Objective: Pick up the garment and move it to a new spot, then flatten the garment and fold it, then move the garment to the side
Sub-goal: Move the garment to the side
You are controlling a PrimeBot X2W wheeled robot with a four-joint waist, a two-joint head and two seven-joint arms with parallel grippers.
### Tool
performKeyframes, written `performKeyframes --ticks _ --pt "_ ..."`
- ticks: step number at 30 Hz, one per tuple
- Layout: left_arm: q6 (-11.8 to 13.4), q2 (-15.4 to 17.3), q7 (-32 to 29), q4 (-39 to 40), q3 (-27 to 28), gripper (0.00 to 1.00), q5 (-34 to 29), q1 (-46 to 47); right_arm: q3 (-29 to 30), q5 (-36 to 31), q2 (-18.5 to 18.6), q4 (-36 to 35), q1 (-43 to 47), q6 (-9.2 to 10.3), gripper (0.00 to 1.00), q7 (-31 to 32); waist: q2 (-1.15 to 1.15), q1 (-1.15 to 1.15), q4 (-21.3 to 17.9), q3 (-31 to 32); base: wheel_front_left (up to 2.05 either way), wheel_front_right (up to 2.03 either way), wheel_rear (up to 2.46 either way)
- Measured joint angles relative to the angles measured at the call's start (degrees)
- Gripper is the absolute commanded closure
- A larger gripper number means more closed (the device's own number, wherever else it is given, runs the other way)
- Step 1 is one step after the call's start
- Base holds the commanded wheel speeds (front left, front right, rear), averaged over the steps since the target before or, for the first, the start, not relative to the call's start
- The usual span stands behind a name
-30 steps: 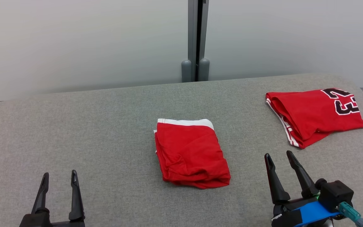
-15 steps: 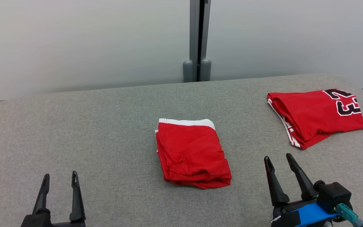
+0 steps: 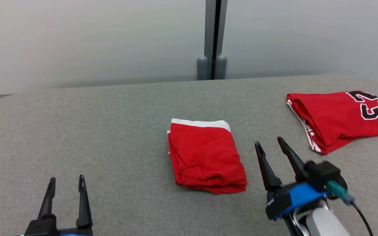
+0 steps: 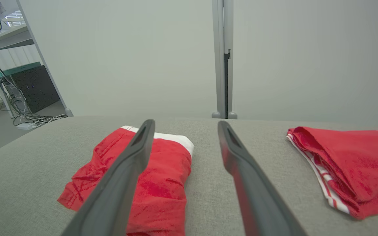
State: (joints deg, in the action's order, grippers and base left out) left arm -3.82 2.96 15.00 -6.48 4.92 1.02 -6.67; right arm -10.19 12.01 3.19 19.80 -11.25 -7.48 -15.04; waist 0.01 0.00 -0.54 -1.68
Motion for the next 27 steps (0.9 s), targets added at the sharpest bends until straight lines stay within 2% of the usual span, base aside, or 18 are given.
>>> performKeyframes --ticks 12,19,27 --pt "-0.33 0.04 0.00 -0.93 -1.48 0.00 0.56 3.64 -4.10 0.05 0.09 21.99 -19.39 0.00 0.00 0.81 0.00 0.01 4.22 -3.91 0.00 0.00 0.00" --pt "-0.23 0.02 0.00 -1.26 -2.26 0.00 1.11 4.59 -4.22 -0.85 0.04 34.23 -22.58 -0.01 0.00 0.34 -0.01 0.01 6.75 -6.03 0.00 0.00 0.00" --pt "-0.25 0.00 0.00 -1.74 -2.47 0.00 1.53 5.93 -4.27 -0.90 -0.09 42.78 -24.10 0.00 0.00 0.07 -0.01 0.01 7.99 -8.10 0.00 0.00 0.00"
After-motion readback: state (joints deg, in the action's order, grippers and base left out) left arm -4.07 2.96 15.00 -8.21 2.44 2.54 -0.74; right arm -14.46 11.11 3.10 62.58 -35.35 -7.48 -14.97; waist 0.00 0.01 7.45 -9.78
